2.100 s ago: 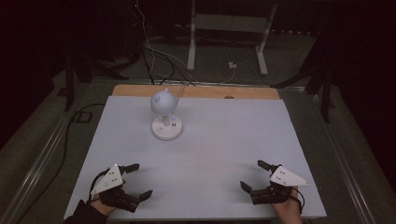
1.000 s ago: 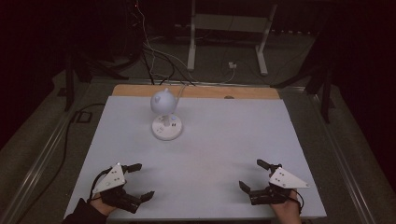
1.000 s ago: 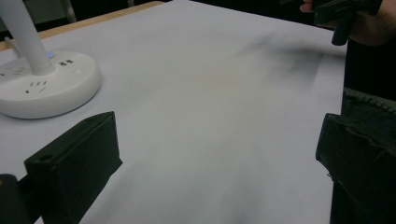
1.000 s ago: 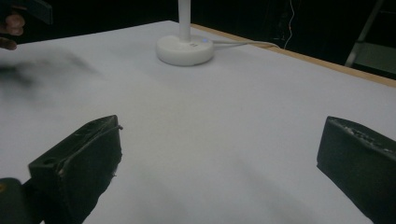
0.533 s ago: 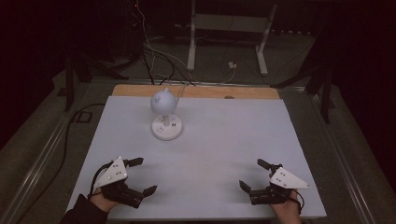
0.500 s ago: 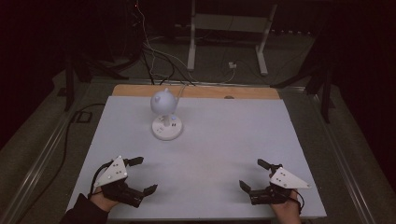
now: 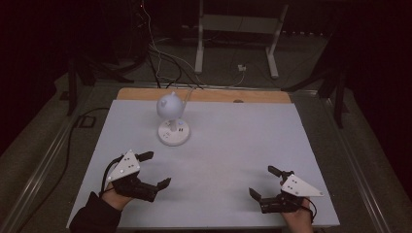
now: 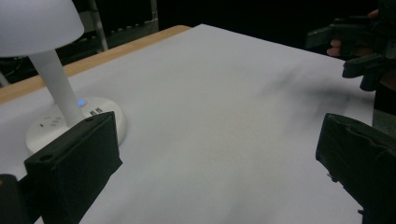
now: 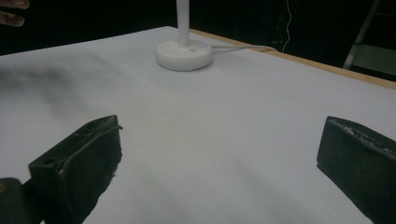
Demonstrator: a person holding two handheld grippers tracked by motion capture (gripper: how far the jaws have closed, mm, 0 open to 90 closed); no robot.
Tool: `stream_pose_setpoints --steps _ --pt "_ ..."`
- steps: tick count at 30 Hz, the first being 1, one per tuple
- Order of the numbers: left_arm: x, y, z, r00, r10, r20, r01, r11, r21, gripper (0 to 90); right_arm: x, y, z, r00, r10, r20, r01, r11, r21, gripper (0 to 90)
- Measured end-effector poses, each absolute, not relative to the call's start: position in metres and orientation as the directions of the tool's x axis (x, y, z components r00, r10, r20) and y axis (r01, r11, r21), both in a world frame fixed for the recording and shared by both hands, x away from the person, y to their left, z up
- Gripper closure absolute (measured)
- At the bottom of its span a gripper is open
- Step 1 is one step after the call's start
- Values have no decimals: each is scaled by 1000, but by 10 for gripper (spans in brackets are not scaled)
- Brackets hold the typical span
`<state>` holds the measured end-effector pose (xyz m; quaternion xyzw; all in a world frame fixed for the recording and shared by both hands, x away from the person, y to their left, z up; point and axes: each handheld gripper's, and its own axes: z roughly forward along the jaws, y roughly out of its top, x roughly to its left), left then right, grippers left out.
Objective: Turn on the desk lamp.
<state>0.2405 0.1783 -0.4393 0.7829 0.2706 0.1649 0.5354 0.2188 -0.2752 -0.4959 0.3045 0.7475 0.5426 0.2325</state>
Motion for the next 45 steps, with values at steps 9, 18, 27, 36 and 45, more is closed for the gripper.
stream_pose_setpoints --steps 9,18,27,36,45 --pt "253 167 -435 785 618 -44 266 -272 925 3 218 -275 -496 -708 707 -12 205 221 954 0" --pt "266 156 -434 766 642 -44 277 -267 923 3 218 -275 -496 -710 704 -12 201 220 955 0" --pt "281 145 -436 724 688 -59 303 -240 922 3 218 -275 -496 -712 702 -10 203 219 954 0" --pt "292 137 -441 670 740 -61 322 -215 922 4 218 -276 -495 -712 703 -5 202 211 956 0" --pt "304 130 -450 636 769 -64 355 -218 909 3 218 -276 -495 -713 701 -8 201 215 956 0"
